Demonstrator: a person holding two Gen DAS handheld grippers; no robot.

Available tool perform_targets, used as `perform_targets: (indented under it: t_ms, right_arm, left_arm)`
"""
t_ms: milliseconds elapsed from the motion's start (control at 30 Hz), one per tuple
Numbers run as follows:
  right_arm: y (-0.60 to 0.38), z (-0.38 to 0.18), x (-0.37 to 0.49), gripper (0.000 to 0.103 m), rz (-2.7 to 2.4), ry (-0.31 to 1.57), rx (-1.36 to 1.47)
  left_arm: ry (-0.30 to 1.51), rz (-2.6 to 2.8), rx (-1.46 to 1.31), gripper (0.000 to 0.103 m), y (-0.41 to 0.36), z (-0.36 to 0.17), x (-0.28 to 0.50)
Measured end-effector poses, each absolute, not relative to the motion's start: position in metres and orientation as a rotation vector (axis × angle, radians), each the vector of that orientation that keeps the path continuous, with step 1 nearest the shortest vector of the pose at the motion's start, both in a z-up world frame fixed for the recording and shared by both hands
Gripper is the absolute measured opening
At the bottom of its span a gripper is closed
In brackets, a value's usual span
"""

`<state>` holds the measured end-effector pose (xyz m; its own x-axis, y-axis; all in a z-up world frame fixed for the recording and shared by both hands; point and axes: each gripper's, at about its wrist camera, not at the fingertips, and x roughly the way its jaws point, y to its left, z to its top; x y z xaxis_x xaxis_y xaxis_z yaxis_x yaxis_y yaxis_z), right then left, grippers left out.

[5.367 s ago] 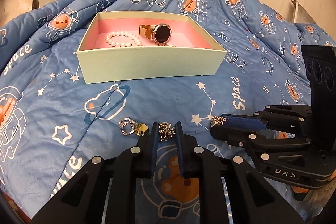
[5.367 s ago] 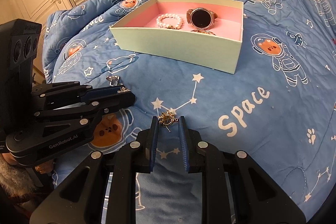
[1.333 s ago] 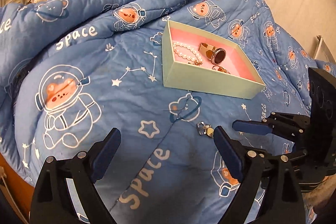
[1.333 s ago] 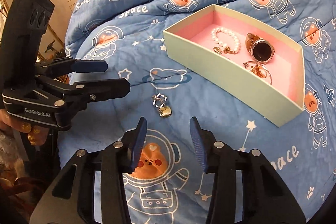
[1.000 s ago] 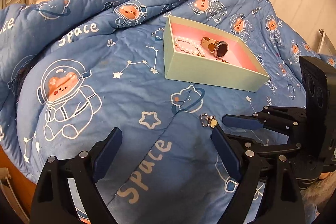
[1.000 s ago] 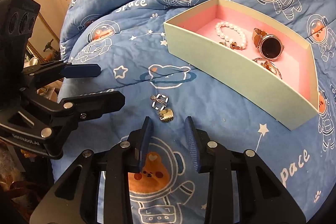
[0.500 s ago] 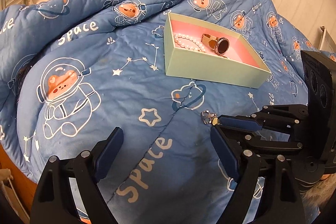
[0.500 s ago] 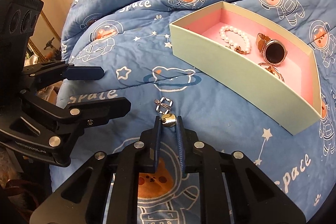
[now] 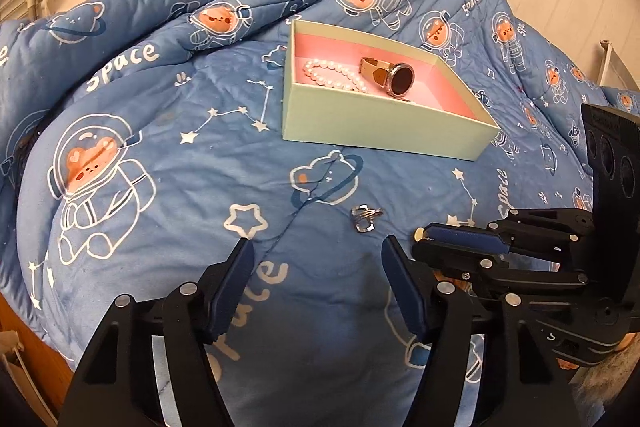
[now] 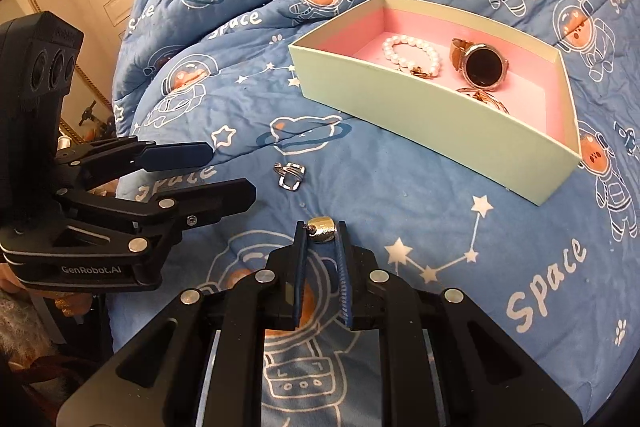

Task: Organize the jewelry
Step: 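Grasp the keychain's gold heart with the right tool while the left tool grasps its silver buckle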

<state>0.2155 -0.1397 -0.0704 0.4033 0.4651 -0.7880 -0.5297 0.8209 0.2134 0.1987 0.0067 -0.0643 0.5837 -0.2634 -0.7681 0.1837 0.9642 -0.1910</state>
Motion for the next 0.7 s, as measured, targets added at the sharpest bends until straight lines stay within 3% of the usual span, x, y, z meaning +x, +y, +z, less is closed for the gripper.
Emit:
perform_targets:
  t_ms: [433, 600, 700]
  right_arm:
    - [-0.165, -0.073, 0.211, 0.015, 0.568, 0.988, -0.006]
    - [-0.167, -0.074, 0.211, 0.015, 0.561, 0.986, 0.000]
    - [-0.167, -0.074, 0.210, 0.015, 0.560, 0.986, 0.002]
  left_arm:
    - [0.925, -0.279, 0.024, 0.033, -0.033, -0.072, 0.220]
    - [0.921, -0.266, 0.051, 0.017, -0.039, -0.073, 0.221]
    - [0.918, -0.267, 0.044, 0.017, -0.038, -0.073, 0.219]
